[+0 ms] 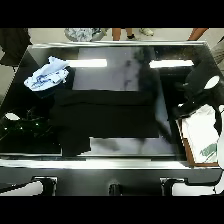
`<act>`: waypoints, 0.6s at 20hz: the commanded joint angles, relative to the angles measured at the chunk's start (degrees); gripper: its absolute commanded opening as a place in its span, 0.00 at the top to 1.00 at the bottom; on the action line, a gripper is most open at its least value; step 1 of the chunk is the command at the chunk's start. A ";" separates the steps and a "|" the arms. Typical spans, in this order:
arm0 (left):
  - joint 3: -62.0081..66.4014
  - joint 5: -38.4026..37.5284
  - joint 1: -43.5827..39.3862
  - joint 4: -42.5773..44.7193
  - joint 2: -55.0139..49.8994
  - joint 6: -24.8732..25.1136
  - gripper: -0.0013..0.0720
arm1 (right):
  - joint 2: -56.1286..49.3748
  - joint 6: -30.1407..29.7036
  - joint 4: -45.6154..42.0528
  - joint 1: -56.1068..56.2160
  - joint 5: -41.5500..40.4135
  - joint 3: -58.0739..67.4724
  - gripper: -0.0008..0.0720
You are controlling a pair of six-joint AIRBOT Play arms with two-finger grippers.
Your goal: Fold the shirts.
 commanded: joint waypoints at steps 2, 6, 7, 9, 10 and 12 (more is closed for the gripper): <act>-0.20 0.79 -0.35 0.35 0.02 0.26 0.94 | 0.02 -0.76 6.78 -0.02 -7.06 -13.53 0.22; -0.20 -0.48 -0.35 0.35 0.02 0.92 0.94 | 0.00 0.31 11.47 0.00 -15.52 -21.22 0.23; -0.20 -0.48 -0.35 0.35 0.02 0.94 0.94 | -0.04 1.07 11.43 0.00 -16.35 -22.16 0.23; -0.20 -0.48 -0.35 0.28 0.02 2.36 0.94 | -0.04 2.19 12.74 0.04 -17.73 -23.78 0.23; -0.17 -0.46 -0.33 0.31 0.02 2.45 0.94 | -0.04 2.25 14.32 0.07 -18.16 -24.48 0.23; -0.11 -0.46 -0.33 0.33 0.00 2.43 0.94 | -0.04 2.84 15.93 0.07 -18.16 -25.42 0.35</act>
